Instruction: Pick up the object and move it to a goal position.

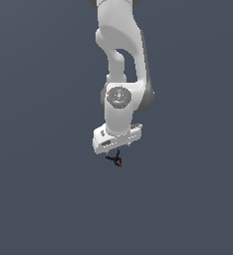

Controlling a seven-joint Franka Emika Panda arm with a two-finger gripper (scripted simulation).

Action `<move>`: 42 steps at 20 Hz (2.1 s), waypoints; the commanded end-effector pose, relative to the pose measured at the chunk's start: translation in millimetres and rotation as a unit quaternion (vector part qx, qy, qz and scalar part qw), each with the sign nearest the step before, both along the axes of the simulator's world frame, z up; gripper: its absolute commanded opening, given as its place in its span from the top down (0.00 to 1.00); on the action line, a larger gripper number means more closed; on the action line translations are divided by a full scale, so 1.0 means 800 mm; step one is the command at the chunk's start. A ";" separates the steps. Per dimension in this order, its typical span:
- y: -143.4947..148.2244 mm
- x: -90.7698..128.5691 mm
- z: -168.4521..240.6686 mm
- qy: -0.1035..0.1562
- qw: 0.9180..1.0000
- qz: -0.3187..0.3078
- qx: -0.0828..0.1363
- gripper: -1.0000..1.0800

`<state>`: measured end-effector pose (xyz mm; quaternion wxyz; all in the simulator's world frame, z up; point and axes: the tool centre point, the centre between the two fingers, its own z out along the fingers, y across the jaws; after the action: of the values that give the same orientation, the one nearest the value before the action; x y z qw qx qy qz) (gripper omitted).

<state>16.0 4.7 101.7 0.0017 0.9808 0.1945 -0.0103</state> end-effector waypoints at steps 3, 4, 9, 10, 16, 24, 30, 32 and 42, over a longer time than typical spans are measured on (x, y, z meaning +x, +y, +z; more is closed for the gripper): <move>-0.003 0.010 -0.022 -0.005 0.999 0.046 0.002 0.04; -0.004 0.012 -0.026 -0.005 0.999 0.053 0.002 0.04; -0.005 0.017 -0.041 -0.008 0.997 0.082 0.004 0.04; -0.006 0.018 -0.043 -0.009 0.996 0.086 0.004 0.04; -0.006 0.019 -0.047 -0.009 0.996 0.092 0.004 0.04; -0.006 0.018 -0.074 -0.009 0.996 0.093 0.005 0.04; -0.006 0.018 -0.106 -0.009 0.995 0.094 0.005 0.04; -0.006 0.019 -0.110 -0.009 0.995 0.094 0.005 0.04; -0.006 0.019 -0.110 -0.009 0.995 0.094 0.005 1.00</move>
<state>31.3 -0.3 13.7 0.0000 0.9582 0.2862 -0.0001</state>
